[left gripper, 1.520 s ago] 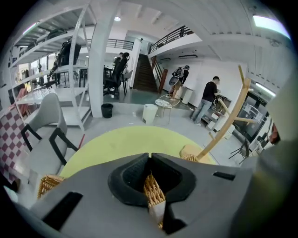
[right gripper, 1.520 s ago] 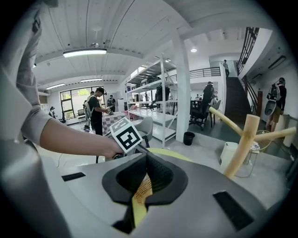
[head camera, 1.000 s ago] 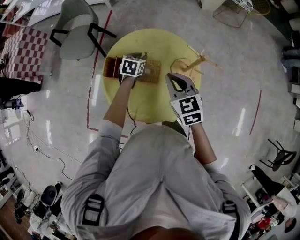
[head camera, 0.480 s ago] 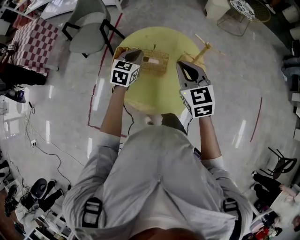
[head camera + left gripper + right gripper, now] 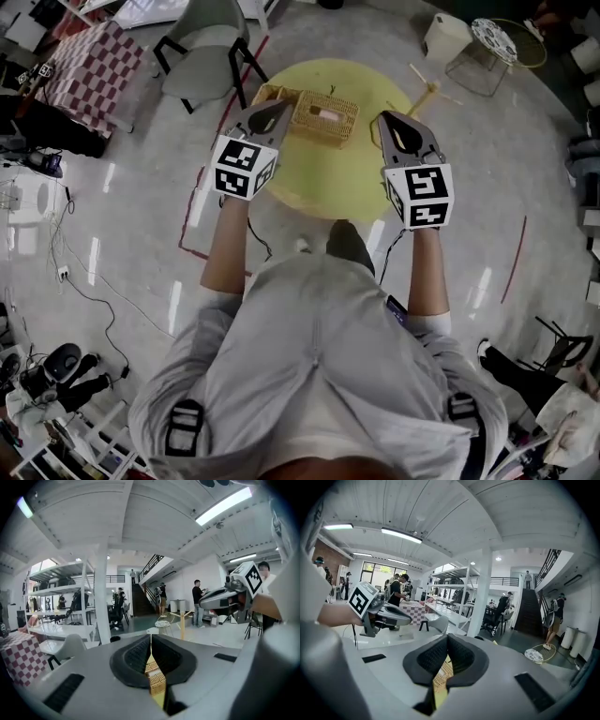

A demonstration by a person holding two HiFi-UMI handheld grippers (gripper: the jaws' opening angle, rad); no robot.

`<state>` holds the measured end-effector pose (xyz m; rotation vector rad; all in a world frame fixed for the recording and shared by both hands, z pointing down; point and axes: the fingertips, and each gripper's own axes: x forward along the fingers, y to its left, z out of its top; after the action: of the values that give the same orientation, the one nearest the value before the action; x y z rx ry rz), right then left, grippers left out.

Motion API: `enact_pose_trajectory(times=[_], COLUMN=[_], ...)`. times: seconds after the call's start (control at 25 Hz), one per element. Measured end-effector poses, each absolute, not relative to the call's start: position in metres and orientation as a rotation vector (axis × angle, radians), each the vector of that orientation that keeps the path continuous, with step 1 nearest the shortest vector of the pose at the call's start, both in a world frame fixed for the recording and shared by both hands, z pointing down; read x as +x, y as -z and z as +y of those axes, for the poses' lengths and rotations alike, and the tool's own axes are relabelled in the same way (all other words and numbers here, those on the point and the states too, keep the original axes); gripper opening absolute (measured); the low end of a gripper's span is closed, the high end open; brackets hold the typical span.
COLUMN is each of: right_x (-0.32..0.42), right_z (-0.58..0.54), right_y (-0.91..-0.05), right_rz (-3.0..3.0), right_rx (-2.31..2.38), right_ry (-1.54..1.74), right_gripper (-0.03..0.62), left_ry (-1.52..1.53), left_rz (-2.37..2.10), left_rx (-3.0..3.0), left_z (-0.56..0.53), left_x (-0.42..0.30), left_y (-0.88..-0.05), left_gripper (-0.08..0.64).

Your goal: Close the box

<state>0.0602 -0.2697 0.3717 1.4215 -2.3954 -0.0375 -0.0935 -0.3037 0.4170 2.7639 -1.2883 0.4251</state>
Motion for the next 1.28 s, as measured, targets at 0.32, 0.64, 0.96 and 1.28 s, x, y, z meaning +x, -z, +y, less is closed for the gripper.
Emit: enact_pose_trajectory(times=[0.32,0.64,0.96,1.28], right_x=[0.044,0.033,0.031,0.024], right_z=[-0.244,-0.235,-0.226,-0.228], right_y=[-0.349,-0.339,-0.339,-0.345], right_rz=[-2.423,-2.421,-2.411,-2.404], right_rx=[1.414,1.423,1.417,1.407], right_ry=[0.091,0.133,0.148,0.132], right_gripper=[0.023,0.023,0.023,0.023], left_ry=[-0.347,-0.329,-0.315,-0.338], left_rz=[-1.358,-1.407,-1.399,-1.379], left_rx=[2.85,2.882,2.878,2.894], left_z=[-0.262,-0.248,-0.241,-0.244], left_x=[-0.107,-0.125,-0.125,-0.125], left_y=[-0.366,-0.344,-0.348,-0.353], left_gripper=[0.035,0.035,0.035,0.035])
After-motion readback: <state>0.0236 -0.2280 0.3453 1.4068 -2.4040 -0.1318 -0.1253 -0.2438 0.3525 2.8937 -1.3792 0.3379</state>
